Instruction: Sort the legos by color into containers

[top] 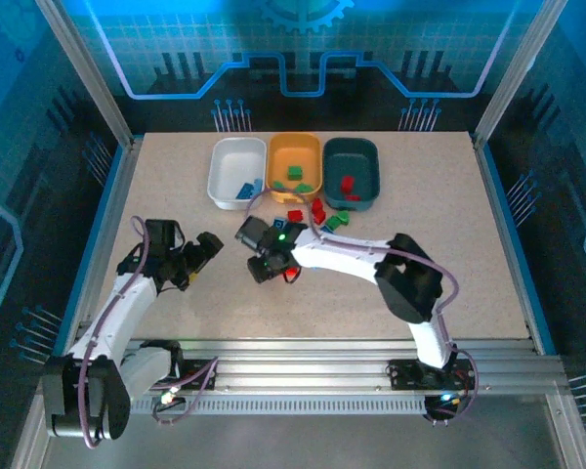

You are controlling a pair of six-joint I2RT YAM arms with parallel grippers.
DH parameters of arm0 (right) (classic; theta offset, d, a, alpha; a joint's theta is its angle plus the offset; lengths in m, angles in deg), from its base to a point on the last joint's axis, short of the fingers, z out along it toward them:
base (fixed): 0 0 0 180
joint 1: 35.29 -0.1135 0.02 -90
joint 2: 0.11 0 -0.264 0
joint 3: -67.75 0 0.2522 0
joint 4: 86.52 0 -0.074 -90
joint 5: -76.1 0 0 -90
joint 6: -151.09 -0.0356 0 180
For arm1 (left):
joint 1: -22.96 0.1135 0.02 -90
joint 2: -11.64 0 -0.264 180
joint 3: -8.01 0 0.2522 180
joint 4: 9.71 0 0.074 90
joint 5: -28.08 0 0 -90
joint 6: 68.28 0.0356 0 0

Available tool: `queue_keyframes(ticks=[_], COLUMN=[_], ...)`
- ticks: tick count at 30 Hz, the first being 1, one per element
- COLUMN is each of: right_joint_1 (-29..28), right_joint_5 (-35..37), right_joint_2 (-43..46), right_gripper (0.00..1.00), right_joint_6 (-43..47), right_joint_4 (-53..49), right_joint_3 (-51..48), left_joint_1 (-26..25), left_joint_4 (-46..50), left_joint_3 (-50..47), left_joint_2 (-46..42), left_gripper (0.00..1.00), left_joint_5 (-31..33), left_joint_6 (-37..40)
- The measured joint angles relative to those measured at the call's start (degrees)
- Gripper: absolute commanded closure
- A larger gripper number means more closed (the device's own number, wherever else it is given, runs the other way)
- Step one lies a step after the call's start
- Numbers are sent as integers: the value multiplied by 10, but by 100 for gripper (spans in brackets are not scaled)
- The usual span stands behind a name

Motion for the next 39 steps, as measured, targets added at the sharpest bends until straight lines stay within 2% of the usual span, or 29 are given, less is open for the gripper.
queue_keyframes(ticks=[4,8,11,15,20,27,34,39], right_joint_1=[92,219,297,358,394,409,407,395], right_joint_5=[1,2,-3,-12,-40,-56,-55,-40], right_joint_2=[69,98,74,-10,-106,-168,-156,-37], right_gripper=[53,52,52,52,51,34,31,31], right_joint_6=[19,39,52,67,67,72,73,72], right_joint_4=[17,45,49,52,49,15,7,28], right_joint_3=[0,2,18,84,149,236,236,106], left_joint_1=[-13,-67,-123,-182,-232,-254,-255,-250], left_joint_4=[-26,-49,-72,-92,-108,-113,-92,-38], left_joint_3=[-3,-7,-7,0,26,58,90,125], left_joint_2=[9,24,52,101,143,158,158,147], left_gripper=[1,1,1,1,1,1,1,1], left_joint_5=[-19,-24,-24,-24,-24,-24,-10,49], left_joint_6=[-21,-41,-47,-56,-60,-60,-53,-37])
